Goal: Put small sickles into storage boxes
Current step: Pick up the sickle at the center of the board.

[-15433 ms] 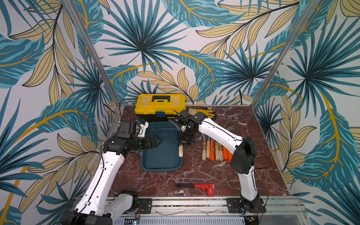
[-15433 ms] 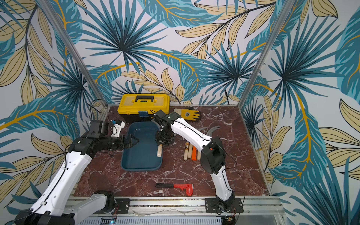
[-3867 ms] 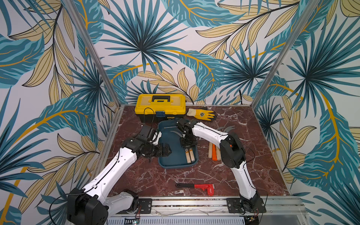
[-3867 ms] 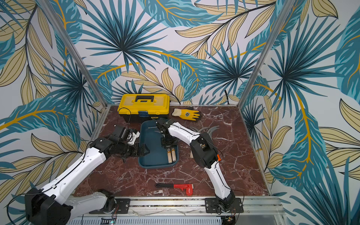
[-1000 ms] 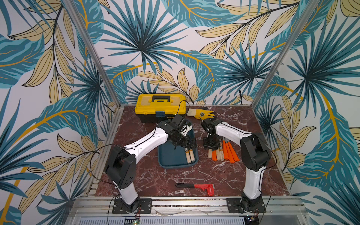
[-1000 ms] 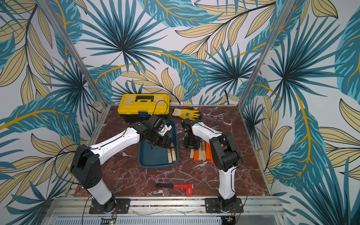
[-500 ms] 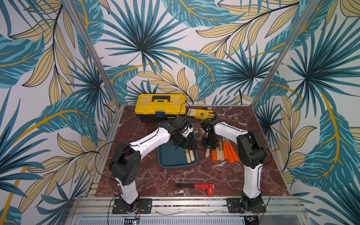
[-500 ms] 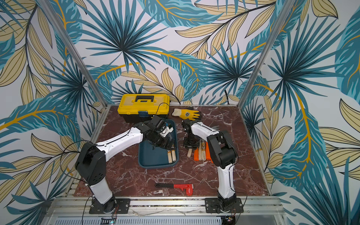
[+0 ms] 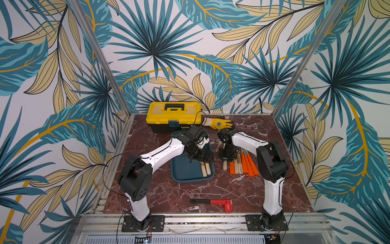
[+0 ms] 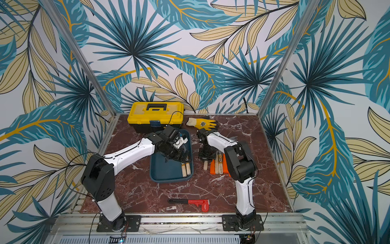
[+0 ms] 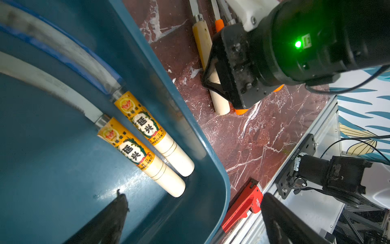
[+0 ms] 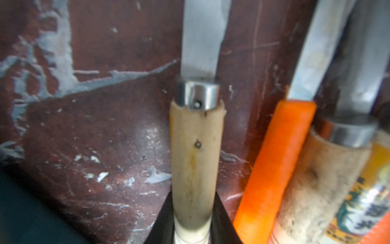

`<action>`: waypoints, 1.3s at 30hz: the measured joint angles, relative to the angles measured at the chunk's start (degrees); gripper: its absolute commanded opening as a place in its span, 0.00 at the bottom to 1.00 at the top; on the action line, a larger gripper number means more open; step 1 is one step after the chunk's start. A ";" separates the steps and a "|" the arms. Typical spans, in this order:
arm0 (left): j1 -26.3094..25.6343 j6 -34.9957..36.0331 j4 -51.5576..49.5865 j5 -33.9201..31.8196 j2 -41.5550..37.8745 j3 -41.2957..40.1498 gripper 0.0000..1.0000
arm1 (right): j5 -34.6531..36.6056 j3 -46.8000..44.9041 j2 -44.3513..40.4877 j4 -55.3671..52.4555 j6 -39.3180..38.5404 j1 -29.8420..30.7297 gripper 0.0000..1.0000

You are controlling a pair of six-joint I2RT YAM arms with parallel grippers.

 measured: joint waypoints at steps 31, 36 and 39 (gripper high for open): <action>0.00 -2.62 0.17 -4.42 -13.51 -8.35 1.00 | -0.61 -1.09 -11.65 -1.90 1.36 2.97 0.00; 0.00 -3.76 0.24 -5.97 -17.64 -11.32 1.00 | -0.61 -1.07 -13.14 -2.89 1.79 4.96 0.00; 0.00 -4.55 0.22 -6.78 -20.24 -13.22 0.99 | -0.57 -0.96 -13.62 -3.63 2.21 6.29 0.00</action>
